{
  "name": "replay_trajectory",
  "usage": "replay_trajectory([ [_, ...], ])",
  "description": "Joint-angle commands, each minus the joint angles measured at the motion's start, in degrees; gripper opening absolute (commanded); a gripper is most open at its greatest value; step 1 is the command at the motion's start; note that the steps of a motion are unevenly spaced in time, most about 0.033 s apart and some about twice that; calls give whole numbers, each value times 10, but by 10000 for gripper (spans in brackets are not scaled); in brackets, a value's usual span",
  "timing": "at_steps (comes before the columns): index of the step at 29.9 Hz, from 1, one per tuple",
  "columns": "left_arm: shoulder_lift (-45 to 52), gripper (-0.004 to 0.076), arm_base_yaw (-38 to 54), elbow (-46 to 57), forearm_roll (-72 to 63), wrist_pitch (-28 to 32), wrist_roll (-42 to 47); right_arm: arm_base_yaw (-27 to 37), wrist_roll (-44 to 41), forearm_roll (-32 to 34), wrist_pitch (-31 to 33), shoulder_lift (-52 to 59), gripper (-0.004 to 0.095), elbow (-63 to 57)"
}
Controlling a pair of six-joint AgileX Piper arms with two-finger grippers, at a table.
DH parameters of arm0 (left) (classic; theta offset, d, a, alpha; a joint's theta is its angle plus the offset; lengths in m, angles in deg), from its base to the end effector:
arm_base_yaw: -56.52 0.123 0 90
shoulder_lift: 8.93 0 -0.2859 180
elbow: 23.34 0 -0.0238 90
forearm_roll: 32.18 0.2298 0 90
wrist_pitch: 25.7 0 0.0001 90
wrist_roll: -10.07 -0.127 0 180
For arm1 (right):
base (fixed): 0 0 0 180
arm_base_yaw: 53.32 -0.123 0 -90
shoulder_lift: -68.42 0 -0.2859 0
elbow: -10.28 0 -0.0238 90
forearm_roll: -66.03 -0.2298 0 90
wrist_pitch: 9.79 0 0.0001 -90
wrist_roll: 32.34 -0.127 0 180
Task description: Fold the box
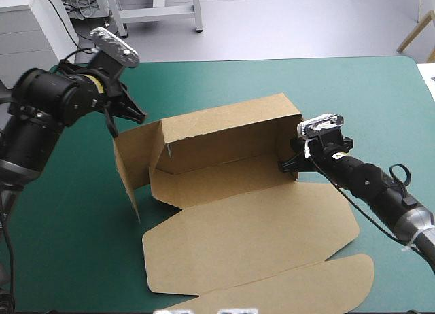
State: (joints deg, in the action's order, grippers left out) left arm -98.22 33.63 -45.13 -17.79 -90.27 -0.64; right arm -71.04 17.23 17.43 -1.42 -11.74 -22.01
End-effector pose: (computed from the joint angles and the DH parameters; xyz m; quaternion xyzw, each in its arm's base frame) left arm 0.2805 -0.0875 0.4370 0.2651 0.8670 0.0817 0.4140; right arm 0.2663 0.0997 0.2796 -0.1690 0.8395 0.1199 0.5022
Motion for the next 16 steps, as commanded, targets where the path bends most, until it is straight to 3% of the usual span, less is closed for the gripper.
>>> replay_trajectory([
  [1,32,15,62,-16,-45,25,-1,2,-6,-10,-21,18,-14,19],
  [10,107,15,145,112,-98,97,-1,2,-21,11,-18,18,-13,36],
  [13,132,15,145,169,-72,122,5,5,-84,67,12,18,-13,69],
  [16,152,15,145,202,-17,133,37,21,-189,171,82,18,-13,115],
])
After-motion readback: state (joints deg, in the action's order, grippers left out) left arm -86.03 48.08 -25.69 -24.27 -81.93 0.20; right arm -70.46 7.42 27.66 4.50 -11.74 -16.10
